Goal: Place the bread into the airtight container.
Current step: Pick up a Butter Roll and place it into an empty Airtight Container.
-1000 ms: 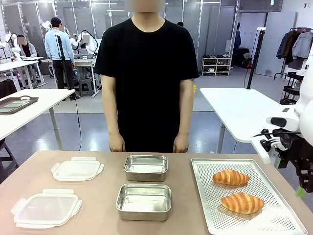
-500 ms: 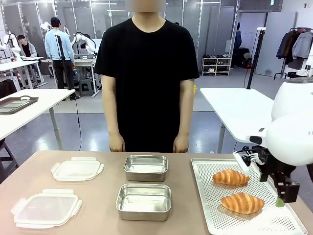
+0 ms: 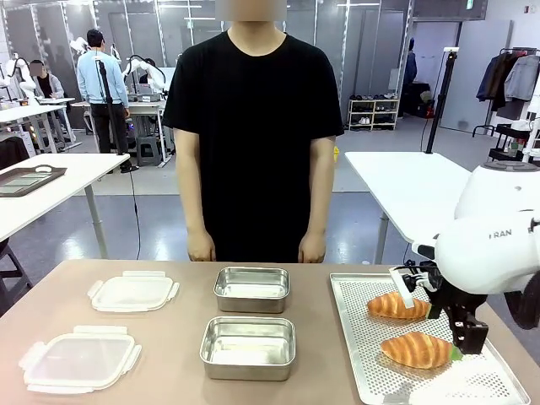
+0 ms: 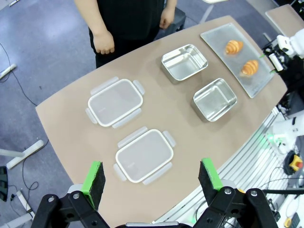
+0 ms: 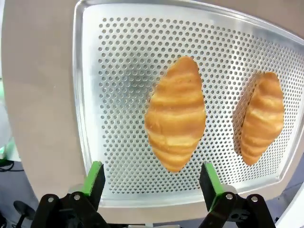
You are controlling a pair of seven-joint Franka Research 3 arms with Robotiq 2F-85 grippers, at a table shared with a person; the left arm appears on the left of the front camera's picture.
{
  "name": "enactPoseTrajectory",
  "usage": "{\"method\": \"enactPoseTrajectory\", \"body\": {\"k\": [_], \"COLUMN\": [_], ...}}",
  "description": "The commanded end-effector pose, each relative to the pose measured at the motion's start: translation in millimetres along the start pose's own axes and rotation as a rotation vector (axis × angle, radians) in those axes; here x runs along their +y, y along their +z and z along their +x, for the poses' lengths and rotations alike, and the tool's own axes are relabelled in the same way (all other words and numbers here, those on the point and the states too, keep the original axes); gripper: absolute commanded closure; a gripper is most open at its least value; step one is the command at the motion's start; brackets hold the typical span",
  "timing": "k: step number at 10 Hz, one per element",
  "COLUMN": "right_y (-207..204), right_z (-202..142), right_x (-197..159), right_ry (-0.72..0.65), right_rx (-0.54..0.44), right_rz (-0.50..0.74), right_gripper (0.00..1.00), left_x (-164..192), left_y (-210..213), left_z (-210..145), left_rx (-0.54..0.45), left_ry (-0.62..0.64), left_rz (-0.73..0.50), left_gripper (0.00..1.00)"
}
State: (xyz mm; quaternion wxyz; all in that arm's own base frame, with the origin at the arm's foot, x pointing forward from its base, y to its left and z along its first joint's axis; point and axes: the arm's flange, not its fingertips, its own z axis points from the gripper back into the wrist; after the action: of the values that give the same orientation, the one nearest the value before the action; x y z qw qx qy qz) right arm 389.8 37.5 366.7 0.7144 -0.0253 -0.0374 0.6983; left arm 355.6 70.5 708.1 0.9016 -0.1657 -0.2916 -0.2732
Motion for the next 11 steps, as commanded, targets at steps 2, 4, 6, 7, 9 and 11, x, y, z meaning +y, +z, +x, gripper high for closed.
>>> {"method": "enactPoseTrajectory", "body": {"k": [2, 4, 6, 7, 9, 11], "right_y": [-21.1, -30.4, -42.9, -50.7, -60.2, -68.8], "right_z": [-3.0, -2.2, 0.3, 3.0, 5.1, 8.1], "right_x": [-10.2, -16.6, -21.1, -23.5, -29.7, -33.7], "right_ry": [-0.004, 0.0, 0.023, 0.021, -0.001, 0.005], "right_rx": [-0.025, -0.035, -0.059, -0.059, -0.066, -0.05], "right_rz": [0.003, -0.014, -0.014, 0.007, 0.014, 0.017], "right_gripper": [0.0, 0.0, 0.0, 0.0, 0.0, 0.0], "left_x": [-1.1, -1.1, -1.1, -1.1, -1.1, -1.1], "left_y": [1.0, 1.0, 1.0, 1.0, 1.0, 1.0], "left_z": [-0.4, -0.4, -0.4, -0.4, -0.4, -0.4], "left_rx": [0.001, 0.001, 0.001, 0.001, 0.001, 0.001], "left_ry": [-0.008, -0.008, -0.008, -0.008, -0.008, -0.008], "left_rz": [-0.004, -0.004, -0.004, -0.004, -0.004, -0.004], "left_gripper": [0.0, 0.0, 0.0, 0.0, 0.0, 0.0]}}
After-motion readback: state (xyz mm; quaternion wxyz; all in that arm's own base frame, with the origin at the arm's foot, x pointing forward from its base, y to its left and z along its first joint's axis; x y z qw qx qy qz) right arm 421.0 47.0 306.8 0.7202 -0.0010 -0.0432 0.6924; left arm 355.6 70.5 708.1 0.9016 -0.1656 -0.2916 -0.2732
